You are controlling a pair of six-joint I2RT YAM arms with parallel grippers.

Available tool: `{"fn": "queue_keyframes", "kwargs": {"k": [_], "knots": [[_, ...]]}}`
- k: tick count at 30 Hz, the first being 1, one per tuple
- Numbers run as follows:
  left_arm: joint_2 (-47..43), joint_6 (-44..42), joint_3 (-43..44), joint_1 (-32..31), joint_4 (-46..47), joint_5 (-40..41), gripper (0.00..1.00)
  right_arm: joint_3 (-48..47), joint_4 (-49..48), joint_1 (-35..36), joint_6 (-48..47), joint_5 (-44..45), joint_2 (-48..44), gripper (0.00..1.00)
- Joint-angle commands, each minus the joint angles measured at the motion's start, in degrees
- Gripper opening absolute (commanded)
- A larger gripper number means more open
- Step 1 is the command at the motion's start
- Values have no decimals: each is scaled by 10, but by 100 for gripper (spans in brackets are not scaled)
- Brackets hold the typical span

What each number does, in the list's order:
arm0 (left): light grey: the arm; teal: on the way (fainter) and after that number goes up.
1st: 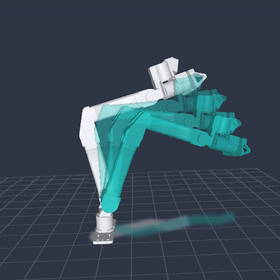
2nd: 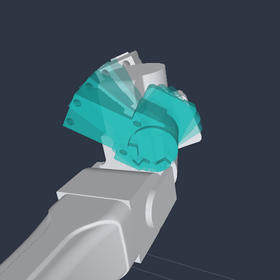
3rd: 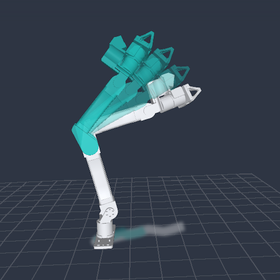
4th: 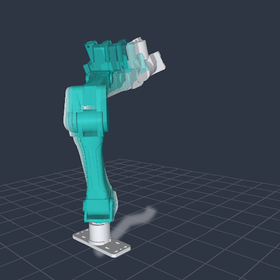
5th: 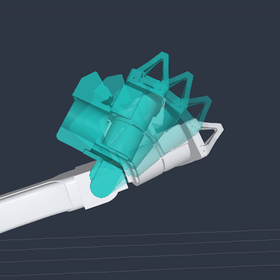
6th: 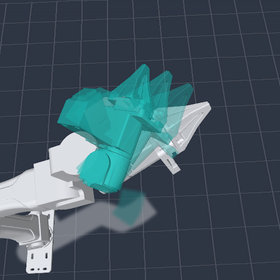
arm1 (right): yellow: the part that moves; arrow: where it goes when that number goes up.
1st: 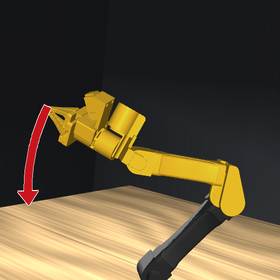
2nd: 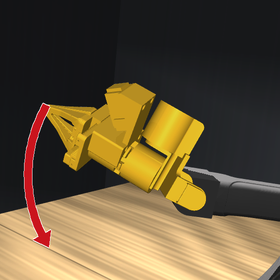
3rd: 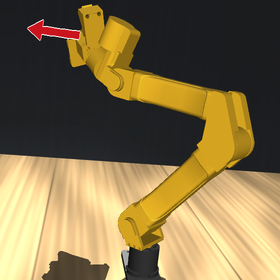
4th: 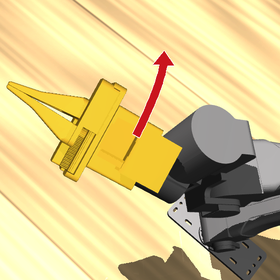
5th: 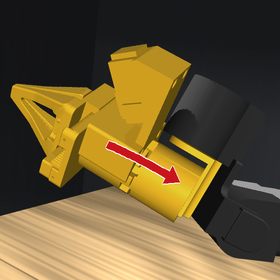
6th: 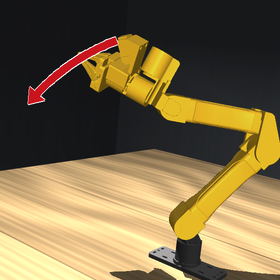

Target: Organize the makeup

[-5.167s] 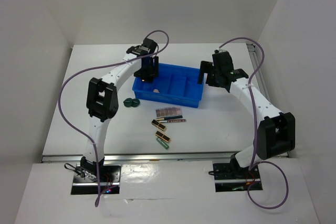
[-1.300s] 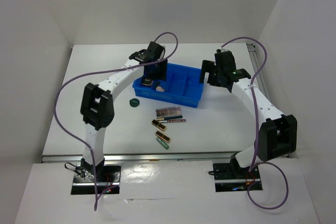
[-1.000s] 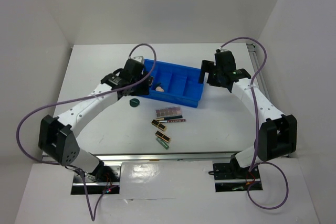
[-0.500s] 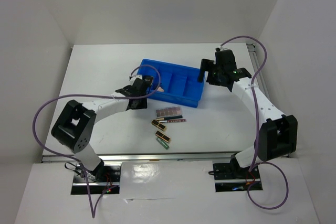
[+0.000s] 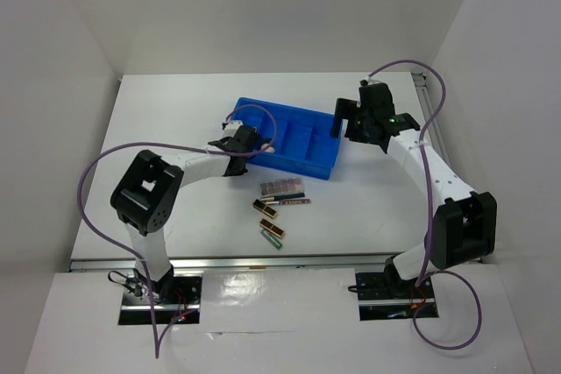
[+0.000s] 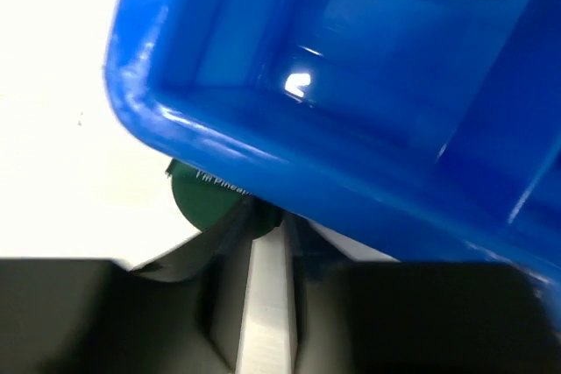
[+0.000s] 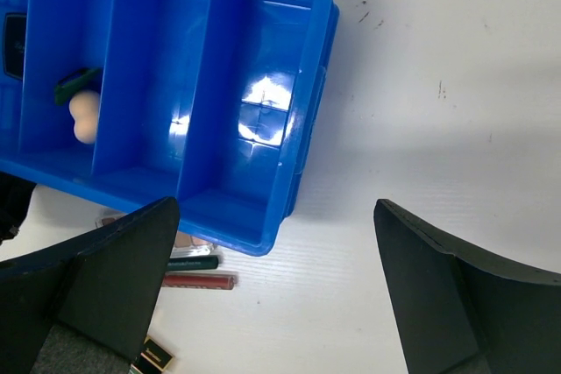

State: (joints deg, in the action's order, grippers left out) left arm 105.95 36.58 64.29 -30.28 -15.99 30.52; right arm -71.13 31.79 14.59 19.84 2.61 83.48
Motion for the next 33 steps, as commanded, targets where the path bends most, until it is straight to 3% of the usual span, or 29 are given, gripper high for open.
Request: {"fn": "queue_keyframes", "kwargs": {"k": [1, 2, 3, 4, 14, 19, 21, 24, 29, 33], "knots": [[1, 17, -4, -1, -23, 23, 27, -15, 5, -4, -7, 7, -20, 100], [-5, 17, -4, -1, -28, 23, 19, -15, 5, -4, -7, 7, -20, 100], [-20, 24, -9, -1, -37, 23, 3, -15, 5, -4, -7, 7, -20, 100], [-30, 31, -15, -1, -51, 23, 0, -15, 5, -4, -7, 7, -20, 100], [-232, 65, -51, -20, -159, -22, 0, -3, -6, -4, -1, 2, -15, 100], [-314, 38, -34, -25, -101, -125, 0, -3, -6, -4, -1, 2, -15, 100], [-296, 19, 13, -25, -84, -159, 0, -3, -6, -4, 4, 7, -15, 100], [-196, -6, 114, -25, -86, -189, 0, 2, -6, -4, 4, 7, -21, 100], [-7, -38, 291, -25, -115, -200, 0, 2, -1, -4, 9, 13, -32, 100], [80, -43, 377, -25, -124, -206, 0, 7, 12, -4, 9, 30, -46, 100]]}}
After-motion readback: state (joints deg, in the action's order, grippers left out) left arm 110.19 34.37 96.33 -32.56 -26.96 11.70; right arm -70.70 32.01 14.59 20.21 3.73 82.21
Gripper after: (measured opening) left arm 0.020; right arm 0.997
